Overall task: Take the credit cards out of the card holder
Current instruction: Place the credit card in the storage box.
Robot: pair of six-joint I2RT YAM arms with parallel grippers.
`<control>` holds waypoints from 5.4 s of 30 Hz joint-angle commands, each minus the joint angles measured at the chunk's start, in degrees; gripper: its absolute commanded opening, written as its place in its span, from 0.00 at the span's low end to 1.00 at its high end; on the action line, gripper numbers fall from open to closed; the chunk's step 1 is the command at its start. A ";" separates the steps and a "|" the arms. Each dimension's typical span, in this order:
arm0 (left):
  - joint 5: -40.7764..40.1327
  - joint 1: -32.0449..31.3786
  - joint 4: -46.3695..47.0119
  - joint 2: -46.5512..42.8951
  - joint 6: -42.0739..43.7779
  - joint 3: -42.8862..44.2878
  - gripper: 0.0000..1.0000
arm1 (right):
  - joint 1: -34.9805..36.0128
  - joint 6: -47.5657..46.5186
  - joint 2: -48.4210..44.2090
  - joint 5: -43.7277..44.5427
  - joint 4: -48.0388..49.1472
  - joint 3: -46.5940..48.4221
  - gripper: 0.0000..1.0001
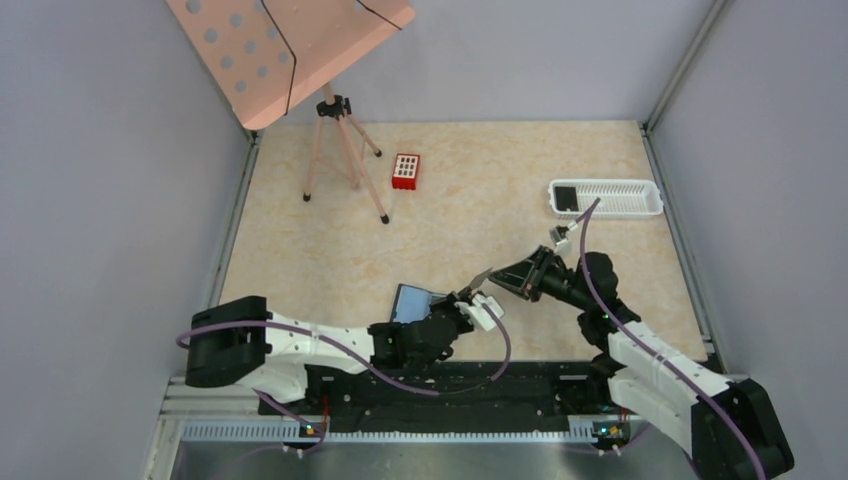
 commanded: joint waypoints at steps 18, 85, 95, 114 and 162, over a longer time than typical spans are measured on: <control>31.60 18.98 -13.10 -38.29 -50.76 -10.17 0.00 | 0.08 -19.99 -12.83 -7.88 23.76 -1.15 0.45; 67.70 28.18 -29.16 -34.06 -54.33 2.16 0.15 | 13.22 -50.05 0.50 -26.25 -18.42 22.31 0.00; 48.11 28.78 -46.69 -38.03 -44.51 6.45 0.77 | 2.94 -45.05 3.43 -14.21 -20.20 28.14 0.00; 23.51 28.79 -60.64 -30.09 -27.09 14.89 0.99 | -36.45 -51.24 38.41 -1.00 -20.47 46.70 0.00; 22.60 31.86 -60.52 -32.21 -25.24 14.28 0.99 | -39.71 -49.30 58.77 -7.76 -12.11 51.01 0.00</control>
